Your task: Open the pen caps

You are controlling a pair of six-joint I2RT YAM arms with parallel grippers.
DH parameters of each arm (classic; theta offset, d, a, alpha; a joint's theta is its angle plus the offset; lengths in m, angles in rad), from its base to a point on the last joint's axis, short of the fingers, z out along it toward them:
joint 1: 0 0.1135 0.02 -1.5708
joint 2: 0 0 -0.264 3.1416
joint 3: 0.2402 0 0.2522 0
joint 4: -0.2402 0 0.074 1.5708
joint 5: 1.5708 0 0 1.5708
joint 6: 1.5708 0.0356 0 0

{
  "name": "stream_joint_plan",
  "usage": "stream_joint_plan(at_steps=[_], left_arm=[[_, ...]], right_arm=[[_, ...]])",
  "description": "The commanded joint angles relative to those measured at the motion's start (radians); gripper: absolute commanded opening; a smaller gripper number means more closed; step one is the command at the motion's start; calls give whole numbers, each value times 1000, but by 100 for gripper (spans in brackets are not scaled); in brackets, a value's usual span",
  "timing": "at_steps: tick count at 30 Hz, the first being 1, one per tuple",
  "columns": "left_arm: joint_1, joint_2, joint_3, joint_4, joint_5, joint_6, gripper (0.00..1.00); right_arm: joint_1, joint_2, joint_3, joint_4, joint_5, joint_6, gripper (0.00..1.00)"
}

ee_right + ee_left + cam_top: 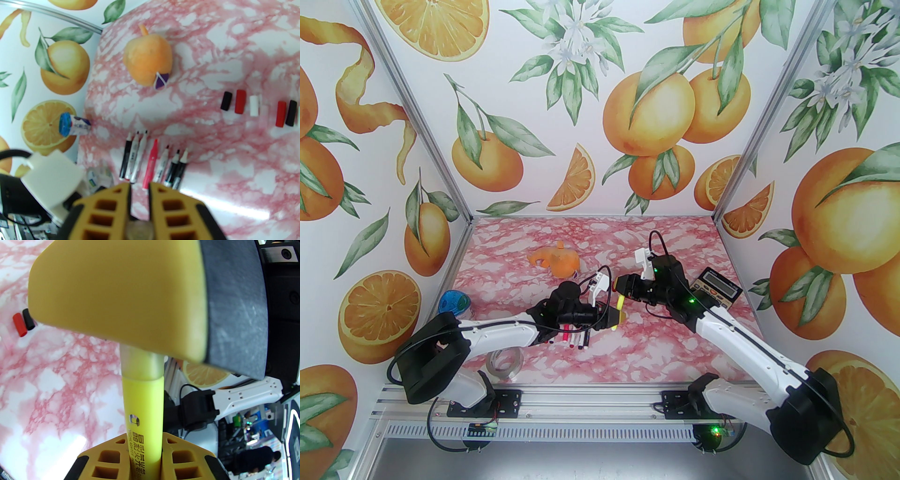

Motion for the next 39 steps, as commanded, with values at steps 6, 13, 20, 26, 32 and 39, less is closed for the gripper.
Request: stream_joint_plan(at_steps=[6, 13, 20, 26, 32, 39], left_arm=[[-40, -13, 47, -120, -26, 104, 8], [-55, -8, 6, -25, 33, 71, 7], [-68, -5, -7, 16, 68, 53, 6], [-91, 19, 16, 16, 69, 57, 6], [-98, 22, 17, 42, 36, 46, 6], [-93, -20, 18, 20, -13, 61, 6]], right_arm=[[5, -50, 34, -45, 148, -13, 10], [-50, -72, 47, -11, 152, -3, 9], [-149, -98, 54, 33, 68, -15, 9], [-199, -108, 65, 58, 46, -21, 9], [-210, -100, 79, -4, 117, -89, 9], [-215, -94, 32, -118, 234, -189, 10]])
